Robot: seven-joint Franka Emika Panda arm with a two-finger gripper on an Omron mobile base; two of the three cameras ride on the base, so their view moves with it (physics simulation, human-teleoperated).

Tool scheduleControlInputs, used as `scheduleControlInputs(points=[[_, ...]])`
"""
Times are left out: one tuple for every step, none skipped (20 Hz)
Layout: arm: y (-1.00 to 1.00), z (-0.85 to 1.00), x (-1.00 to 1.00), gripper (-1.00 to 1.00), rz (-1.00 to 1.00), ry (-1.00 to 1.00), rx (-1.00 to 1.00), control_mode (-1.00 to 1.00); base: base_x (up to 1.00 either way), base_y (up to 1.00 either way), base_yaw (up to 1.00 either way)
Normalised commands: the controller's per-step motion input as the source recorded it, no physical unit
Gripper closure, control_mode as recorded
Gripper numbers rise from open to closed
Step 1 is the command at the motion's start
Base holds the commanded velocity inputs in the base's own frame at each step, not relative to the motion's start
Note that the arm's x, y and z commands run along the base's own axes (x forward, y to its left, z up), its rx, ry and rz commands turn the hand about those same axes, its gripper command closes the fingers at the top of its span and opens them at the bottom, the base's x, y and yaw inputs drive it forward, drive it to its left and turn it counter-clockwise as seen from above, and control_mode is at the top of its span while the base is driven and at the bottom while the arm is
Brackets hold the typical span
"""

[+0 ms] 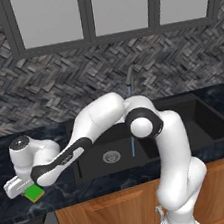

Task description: Soak the sponge with water for a few seconds and then drop it inside the sink.

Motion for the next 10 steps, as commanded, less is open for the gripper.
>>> scheduleControlInputs(points=[[0.00,-0.16,0.00,-1.00,0.00,-0.01,0.00,-1.00,0.00,0.00,0.00],[0.00,-0.14,0.00,-1.00,0.00,-0.01,0.00,-1.00,0.00,0.00,0.00],[0.00,-0.11,0.02,-1.00,0.00,0.00,0.00,-1.00,0.00,0.00,0.00],[0.00,-0.07,0.04,-1.00,0.00,0.00,0.00,-1.00,0.00,0.00,0.00],[0.00,-0.01,0.05,-1.00,0.00,0.00,0.00,-1.00,0.00,0.00,0.00],[0.03,0.00,0.05,-1.00,0.00,0.00,0.00,-1.00,0.00,0.00,0.00],[0.04,0.00,0.05,-1.00,0.00,0.00,0.00,-1.00,0.00,0.00,0.00],[0.06,0.00,0.04,-1.00,0.00,0.00,0.00,-1.00,0.00,0.00,0.00],[0.06,0.00,0.04,-1.00,0.00,0.00,0.00,-1.00,0.00,0.00,0.00],[0.04,0.00,0.04,-1.00,0.00,0.00,0.00,-1.00,0.00,0.00,0.00]])
